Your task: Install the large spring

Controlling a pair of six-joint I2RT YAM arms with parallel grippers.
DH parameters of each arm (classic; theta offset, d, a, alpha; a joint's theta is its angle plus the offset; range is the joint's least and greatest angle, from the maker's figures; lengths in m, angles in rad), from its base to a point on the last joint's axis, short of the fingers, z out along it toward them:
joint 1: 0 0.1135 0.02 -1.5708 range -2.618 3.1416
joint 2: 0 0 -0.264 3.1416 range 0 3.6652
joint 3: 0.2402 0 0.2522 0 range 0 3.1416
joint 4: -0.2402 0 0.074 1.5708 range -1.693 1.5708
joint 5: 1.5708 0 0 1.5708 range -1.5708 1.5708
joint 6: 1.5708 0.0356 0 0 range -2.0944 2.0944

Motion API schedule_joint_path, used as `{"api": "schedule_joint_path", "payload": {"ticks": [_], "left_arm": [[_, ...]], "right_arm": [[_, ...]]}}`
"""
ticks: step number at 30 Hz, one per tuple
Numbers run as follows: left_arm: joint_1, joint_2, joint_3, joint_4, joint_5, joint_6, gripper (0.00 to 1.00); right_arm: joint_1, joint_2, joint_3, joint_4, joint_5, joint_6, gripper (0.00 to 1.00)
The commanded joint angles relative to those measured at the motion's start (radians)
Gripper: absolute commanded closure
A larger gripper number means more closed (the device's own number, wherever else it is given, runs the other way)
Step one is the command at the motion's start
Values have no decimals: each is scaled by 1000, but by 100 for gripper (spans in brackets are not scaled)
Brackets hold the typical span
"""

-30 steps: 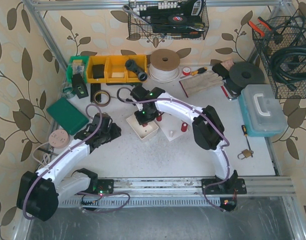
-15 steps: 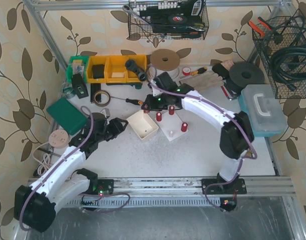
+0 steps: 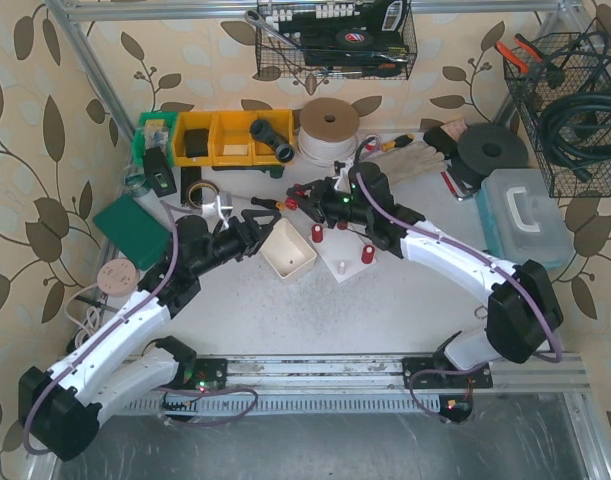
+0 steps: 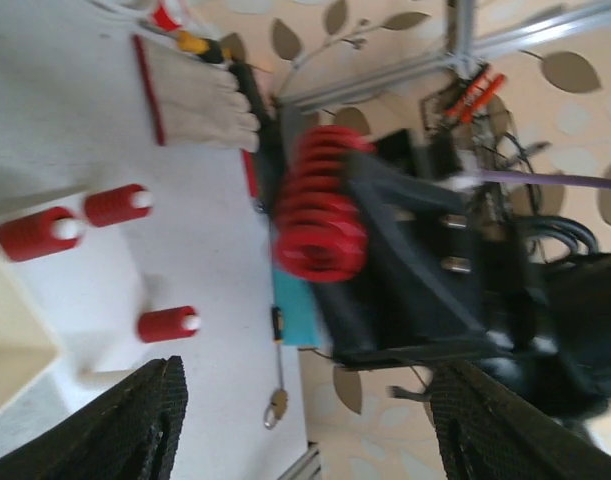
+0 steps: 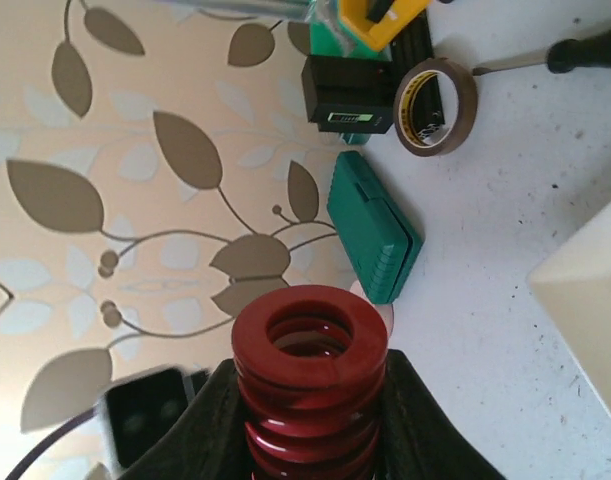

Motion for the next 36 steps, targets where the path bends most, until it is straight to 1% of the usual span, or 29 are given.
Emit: {"api": "schedule_joint_path", "payload": {"ticks": [1,5,12,14,17,20,24,32,35,36], "left_arm": [[-65,35,85,140,-18,-11,29],[-121,66,108,145,-50,10,27],[-132,73,116,112,-112,48,28],[-132,93,138,138,-107,53,28],[-134,137,176,187,-64,52,30],[-142,142,178,221,-56,44,29],[-153,143,166,222,-60,41,29],[-155,147,160,209,-99,52,33],[-155,156,166,219,-105,55,39],[-155,161,169,221,-106,54,42]], "right_arm": [[3,-68,-56,226,78,231,100],[13,-138,-91,205,138,268,100],[44,-196,-179,271,204,378,100],[56,-206,-188,282,223,391,100],[79,-217,-192,280,240,389,100],[89,-225,-199,278,251,388,100],[93,-216,-205,301,238,396,100],[118,-214,-211,312,247,399,100],[119,-225,-213,303,254,392,100],[119,-228,-213,300,254,392,100]]}}
